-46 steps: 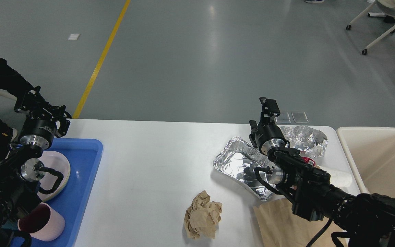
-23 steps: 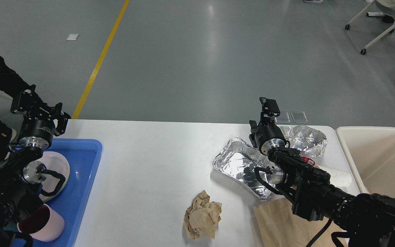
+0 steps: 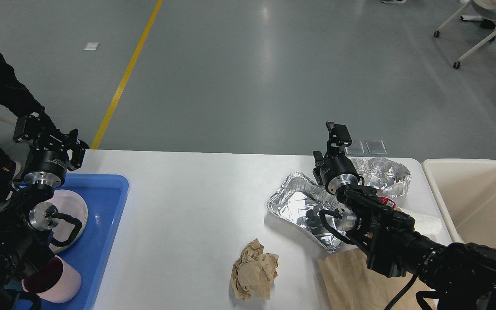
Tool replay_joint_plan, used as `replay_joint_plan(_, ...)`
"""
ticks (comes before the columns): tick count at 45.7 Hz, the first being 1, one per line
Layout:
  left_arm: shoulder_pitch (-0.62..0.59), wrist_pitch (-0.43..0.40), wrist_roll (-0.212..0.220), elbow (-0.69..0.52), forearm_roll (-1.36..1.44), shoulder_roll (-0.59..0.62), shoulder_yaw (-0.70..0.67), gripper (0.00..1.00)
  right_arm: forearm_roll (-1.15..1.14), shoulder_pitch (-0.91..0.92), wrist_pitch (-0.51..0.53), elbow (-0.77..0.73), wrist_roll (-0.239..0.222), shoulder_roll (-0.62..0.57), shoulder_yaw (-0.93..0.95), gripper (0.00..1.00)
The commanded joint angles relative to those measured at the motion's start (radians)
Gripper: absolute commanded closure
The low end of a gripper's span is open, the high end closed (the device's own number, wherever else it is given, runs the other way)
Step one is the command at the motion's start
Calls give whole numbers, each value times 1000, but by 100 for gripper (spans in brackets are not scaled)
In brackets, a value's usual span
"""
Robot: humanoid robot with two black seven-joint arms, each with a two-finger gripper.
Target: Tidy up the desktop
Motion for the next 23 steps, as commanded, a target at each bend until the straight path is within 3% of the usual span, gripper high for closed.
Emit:
replay_joint_plan(1,-2,0,0,0,0,0,1,4,0,0,0,0,0,0,0,0)
replay_joint_plan(23,0,0,0,0,0,0,0,4,0,17,0,14,-3,-14,0,0)
